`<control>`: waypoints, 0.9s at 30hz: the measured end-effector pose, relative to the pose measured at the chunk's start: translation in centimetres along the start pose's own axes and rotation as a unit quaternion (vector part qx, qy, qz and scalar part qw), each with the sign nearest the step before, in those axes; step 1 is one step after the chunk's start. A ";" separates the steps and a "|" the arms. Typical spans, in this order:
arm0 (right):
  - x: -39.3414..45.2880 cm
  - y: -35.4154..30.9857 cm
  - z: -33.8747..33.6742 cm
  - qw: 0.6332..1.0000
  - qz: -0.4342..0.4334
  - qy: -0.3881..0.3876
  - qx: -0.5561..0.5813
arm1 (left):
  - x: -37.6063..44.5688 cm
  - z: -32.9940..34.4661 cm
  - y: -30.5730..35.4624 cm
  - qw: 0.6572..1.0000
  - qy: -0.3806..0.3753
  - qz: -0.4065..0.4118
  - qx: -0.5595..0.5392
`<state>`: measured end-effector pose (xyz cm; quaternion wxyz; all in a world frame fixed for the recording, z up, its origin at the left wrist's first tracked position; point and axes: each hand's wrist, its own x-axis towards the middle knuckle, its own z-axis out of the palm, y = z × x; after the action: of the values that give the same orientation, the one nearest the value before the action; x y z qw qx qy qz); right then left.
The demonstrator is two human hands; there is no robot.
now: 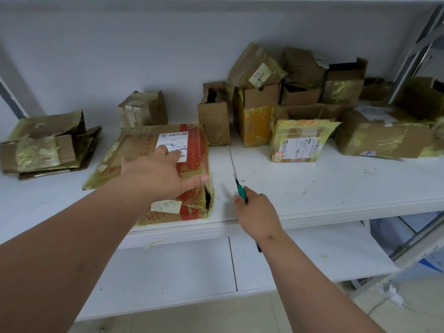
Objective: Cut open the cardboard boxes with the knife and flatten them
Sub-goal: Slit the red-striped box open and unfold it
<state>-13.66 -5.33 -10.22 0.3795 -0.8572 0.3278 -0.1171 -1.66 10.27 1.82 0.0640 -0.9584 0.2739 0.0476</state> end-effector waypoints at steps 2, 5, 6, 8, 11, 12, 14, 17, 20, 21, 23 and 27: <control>1.3 0.1 -0.6 0.999 0.008 -0.024 -0.043 | -0.1 -0.2 0.7 1.000 -0.013 -0.011 0.016; 3.2 0.0 -1.7 0.997 0.030 -0.035 -0.058 | 0.1 -0.2 1.6 1.000 -0.017 -0.024 0.005; 4.0 0.1 -2.1 0.997 0.041 -0.032 -0.065 | 0.1 -0.3 1.6 1.000 -0.014 -0.019 -0.009; 5.5 0.8 -2.8 0.995 0.058 -0.021 -0.075 | 0.0 -0.6 1.4 0.999 -0.006 0.002 -0.035; 6.9 1.6 -3.8 0.991 0.073 -0.007 -0.109 | -0.2 -1.2 0.0 0.998 -0.043 0.036 -0.033; 7.0 1.6 -4.1 0.988 0.070 0.000 -0.137 | -0.4 -1.3 -0.8 0.997 -0.056 0.042 -0.021; 7.0 1.1 -4.4 0.980 0.045 0.023 -0.193 | -0.7 -1.6 -2.4 0.995 -0.076 0.050 -0.031; 6.5 -0.8 -3.9 0.985 -0.034 0.037 -0.162 | -1.0 -1.2 -5.4 0.992 -0.077 0.022 -0.094; 5.8 -2.4 -2.6 0.993 -0.106 -0.010 -0.047 | -0.8 0.5 -7.7 0.999 0.004 -0.009 -0.044; 5.5 -2.7 -2.1 0.992 -0.121 -0.043 -0.012 | -1.0 1.1 -7.9 0.999 0.023 -0.025 -0.042; 4.8 -3.2 -1.0 0.984 -0.133 -0.106 0.051 | -1.3 2.1 -7.9 0.997 0.052 -0.037 -0.044; 3.9 -3.2 0.8 0.977 -0.126 -0.111 0.133 | -1.8 3.2 -7.0 0.995 0.087 -0.046 -0.011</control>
<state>-8.84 -5.80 -8.66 0.5066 -0.8410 0.1544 -0.1110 0.31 17.60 -0.47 0.0320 -0.9712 0.2336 -0.0356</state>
